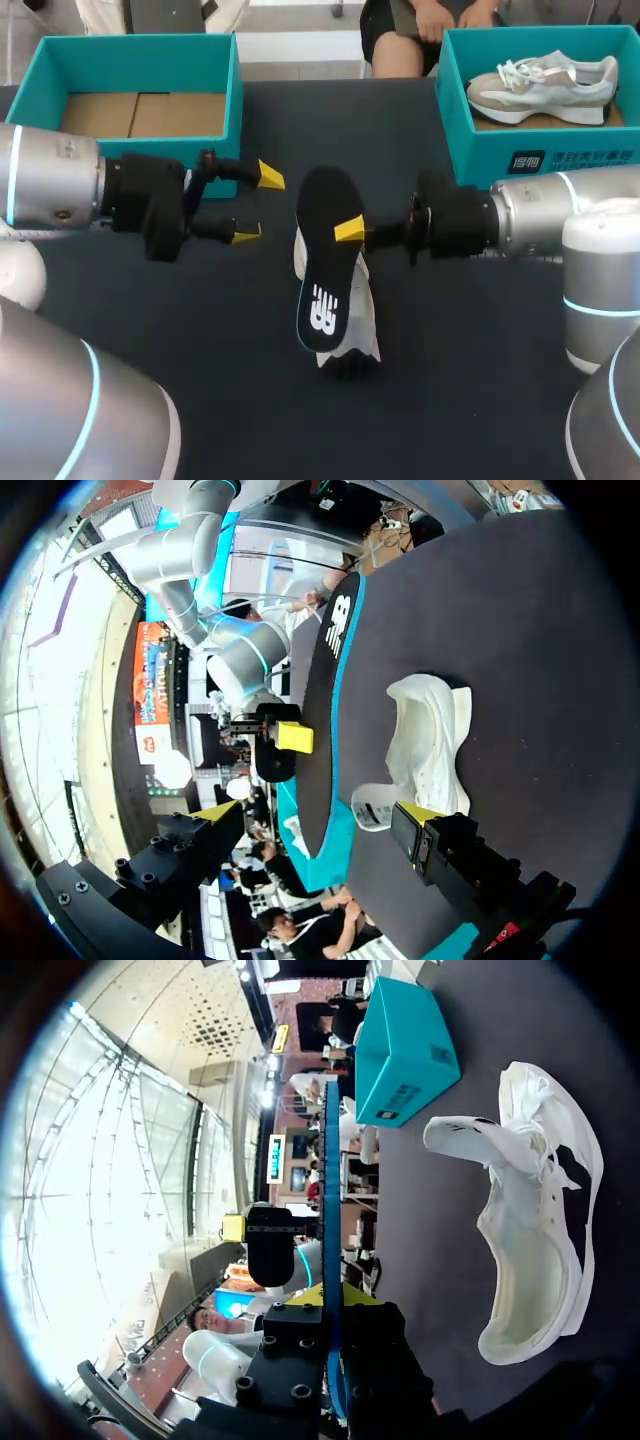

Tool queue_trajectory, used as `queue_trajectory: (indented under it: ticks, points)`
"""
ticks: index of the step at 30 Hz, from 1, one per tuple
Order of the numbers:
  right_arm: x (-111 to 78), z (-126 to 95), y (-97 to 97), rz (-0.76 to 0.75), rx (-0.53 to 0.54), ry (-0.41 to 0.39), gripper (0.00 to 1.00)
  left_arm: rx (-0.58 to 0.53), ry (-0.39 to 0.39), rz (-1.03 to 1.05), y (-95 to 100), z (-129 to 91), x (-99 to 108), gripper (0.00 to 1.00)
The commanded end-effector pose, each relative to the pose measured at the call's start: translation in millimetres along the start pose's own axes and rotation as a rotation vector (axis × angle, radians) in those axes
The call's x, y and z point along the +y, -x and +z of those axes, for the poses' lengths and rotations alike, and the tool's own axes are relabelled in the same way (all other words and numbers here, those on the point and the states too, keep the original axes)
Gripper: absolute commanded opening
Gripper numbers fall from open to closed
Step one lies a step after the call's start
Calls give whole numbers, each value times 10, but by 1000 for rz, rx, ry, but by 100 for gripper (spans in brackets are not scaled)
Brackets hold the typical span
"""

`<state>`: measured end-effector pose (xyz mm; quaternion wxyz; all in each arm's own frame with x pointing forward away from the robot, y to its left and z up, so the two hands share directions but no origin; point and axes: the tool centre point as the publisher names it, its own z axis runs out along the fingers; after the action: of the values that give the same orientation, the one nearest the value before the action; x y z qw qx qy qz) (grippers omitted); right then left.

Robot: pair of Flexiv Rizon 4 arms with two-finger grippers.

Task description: Take the shoe out of the shoebox, open the shoe tongue, remove and reinsert the insole, then place the shoe into the shoebox

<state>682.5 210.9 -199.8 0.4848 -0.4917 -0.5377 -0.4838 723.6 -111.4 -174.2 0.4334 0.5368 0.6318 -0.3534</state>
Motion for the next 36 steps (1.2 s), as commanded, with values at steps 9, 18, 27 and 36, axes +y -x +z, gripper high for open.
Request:
queue_trajectory:
  ticks: [9, 18, 27, 36]
  points:
    - [3, 210, -30, -7, 32, -2, 0, -201, -1, -2, -37, 427, 54, 100]
    - [-7, 271, -16, -4, 44, -2, 0, -264, -13, -13, -7, 624, 11, 83]
    - [-7, 279, -17, -2, 43, 6, 0, -278, -4, -35, -43, 717, -36, 35]
    - [14, 270, -9, -1, 41, 14, 0, -291, -23, -44, -56, 714, -112, 24]
